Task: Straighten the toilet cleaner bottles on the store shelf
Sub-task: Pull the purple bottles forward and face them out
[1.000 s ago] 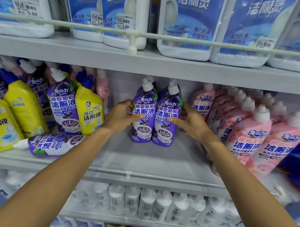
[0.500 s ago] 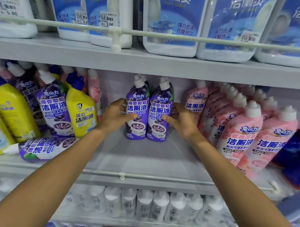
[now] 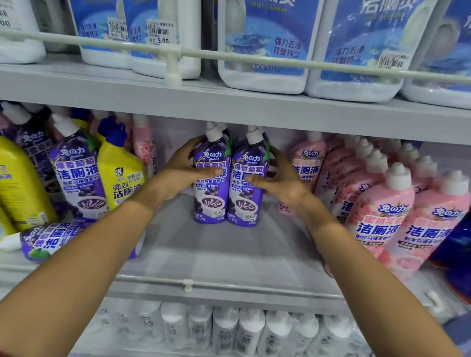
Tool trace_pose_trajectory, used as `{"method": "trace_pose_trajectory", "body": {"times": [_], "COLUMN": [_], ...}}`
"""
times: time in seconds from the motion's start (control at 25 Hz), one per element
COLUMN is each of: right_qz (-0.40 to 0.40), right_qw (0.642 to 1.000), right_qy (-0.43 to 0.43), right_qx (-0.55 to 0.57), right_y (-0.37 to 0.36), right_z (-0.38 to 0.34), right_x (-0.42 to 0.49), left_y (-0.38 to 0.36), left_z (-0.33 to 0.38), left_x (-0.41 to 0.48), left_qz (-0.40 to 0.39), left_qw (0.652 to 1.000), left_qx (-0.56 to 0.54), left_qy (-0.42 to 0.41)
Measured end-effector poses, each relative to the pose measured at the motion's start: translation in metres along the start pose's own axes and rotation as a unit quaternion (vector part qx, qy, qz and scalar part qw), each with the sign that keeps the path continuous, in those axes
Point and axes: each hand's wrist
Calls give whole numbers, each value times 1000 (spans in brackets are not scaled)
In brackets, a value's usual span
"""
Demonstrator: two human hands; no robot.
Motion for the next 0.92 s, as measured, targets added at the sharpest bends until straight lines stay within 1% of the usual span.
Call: {"method": "trace_pose_trajectory", "body": {"times": [0.12, 0.2, 0.28, 0.36, 0.44, 0.6, 0.92], "right_qz": [17, 12, 5, -5, -5, -2, 1], "right_qw": [999, 999, 1000, 999, 998, 998, 997], "right_qy": [9, 12, 12, 18, 30, 36, 47], "right_qx": [30, 38, 11, -35, -56, -53, -54], "right_y": [-6, -6, -5, -9, -15, -21, -39], "right_z": [4, 7, 11, 19, 28, 35, 35], "right_x": [3, 5, 4, 1, 0, 8, 18], "left_y": [-2, 3, 7, 7, 3, 9, 22], "left_z": [-3, -9, -20, -35, -45, -51, -63], "left_x": [1, 3, 1, -6, -10, -6, -4], "left_qz": [22, 22, -5, -52, -67, -36, 22], "left_qw": [1000, 1000, 999, 993, 991, 993, 994], "left_qx": [5, 5, 21, 62, 46, 1, -3], "left_qy": [-20, -10, 35, 87, 109, 112, 106]}}
Point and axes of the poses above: each hand's wrist, its own x-axis towards the middle knuckle, its own y-axis out of the back of the hand, z = x × y, and after that the axes turned 1 degree about -y, right-handed
